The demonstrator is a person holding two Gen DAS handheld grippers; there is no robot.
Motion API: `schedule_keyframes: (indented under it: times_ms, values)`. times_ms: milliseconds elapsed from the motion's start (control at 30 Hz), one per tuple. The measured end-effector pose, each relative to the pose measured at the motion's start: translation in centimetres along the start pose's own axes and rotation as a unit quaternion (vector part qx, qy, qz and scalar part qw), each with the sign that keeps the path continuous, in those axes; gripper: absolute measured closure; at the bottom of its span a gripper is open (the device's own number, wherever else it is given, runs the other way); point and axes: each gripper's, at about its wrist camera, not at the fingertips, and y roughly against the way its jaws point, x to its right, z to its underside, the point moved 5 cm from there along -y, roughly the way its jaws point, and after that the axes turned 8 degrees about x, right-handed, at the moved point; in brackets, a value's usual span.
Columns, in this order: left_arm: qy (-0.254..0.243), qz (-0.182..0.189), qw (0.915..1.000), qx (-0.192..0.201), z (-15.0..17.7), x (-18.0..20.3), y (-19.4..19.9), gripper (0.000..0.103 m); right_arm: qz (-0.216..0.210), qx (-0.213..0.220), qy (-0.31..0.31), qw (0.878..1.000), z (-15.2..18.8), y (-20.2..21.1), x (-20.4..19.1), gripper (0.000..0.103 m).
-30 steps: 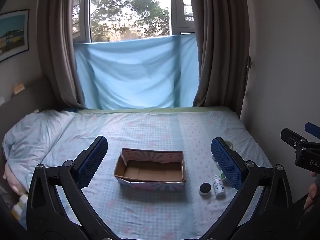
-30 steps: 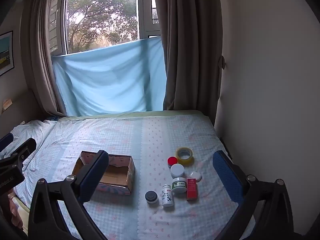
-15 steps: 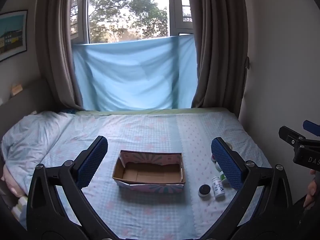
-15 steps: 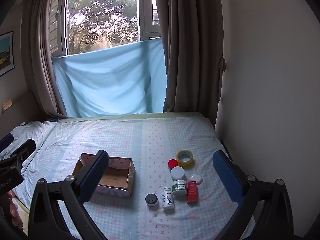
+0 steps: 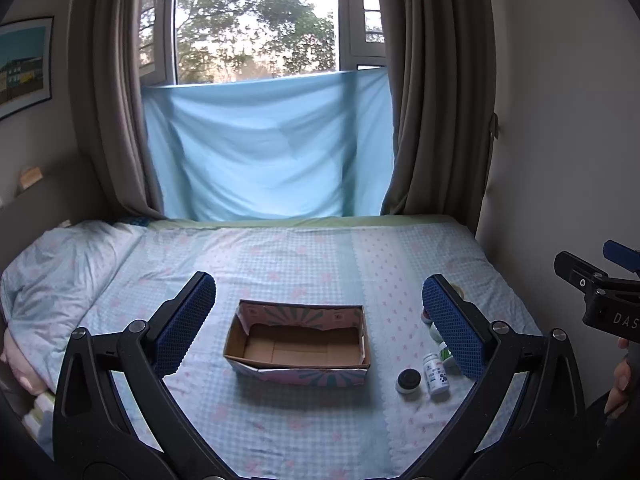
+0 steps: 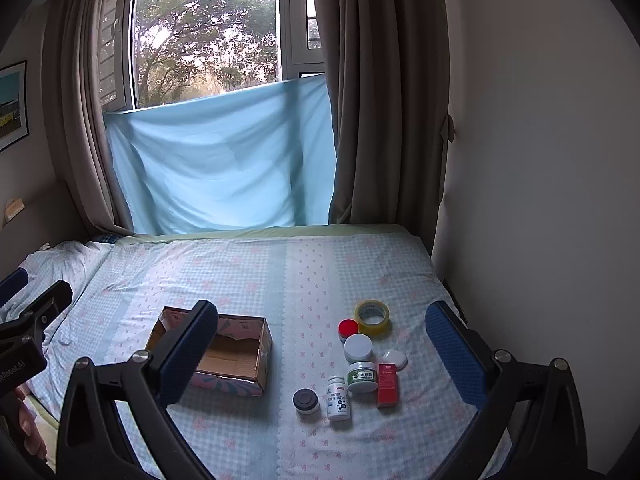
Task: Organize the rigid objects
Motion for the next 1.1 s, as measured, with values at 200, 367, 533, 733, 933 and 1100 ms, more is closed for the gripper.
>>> schedule_keyframes:
  times_ms: [200,367,533,733,933,1100]
  values:
    - [0.004,-0.001,1.0,0.002,0.02,-0.2,-0.08,0.0,-0.001,0.001,0.0,1.0,0.0,-0.03,-0.01,0.0]
    - [0.005,0.0,1.0,0.002,0.0,-0.25,-0.07,0.0,0.0,0.004,0.0,1.0,-0.02,0.03,-0.07,0.0]
    - [0.005,0.0,1.0,0.001,-0.1,-0.24,-0.08,0.0,0.0,0.004,0.0,1.0,-0.01,0.04,-0.07,0.0]
    - [0.009,-0.001,0.9999,0.006,-0.09,-0.37,0.12,0.0,0.001,0.004,0.0,1.0,0.03,0.05,-0.12,0.0]
    - [0.007,0.001,0.9999,0.01,-0.07,-0.39,0.34,0.0,0.0,0.004,0.0,1.0,0.11,0.07,-0.06,0.0]
    - [0.001,0.003,0.9999,0.015,-0.17,-0.11,0.44,0.0,0.0,0.004,0.0,1.0,0.16,0.07,-0.12,0.0]
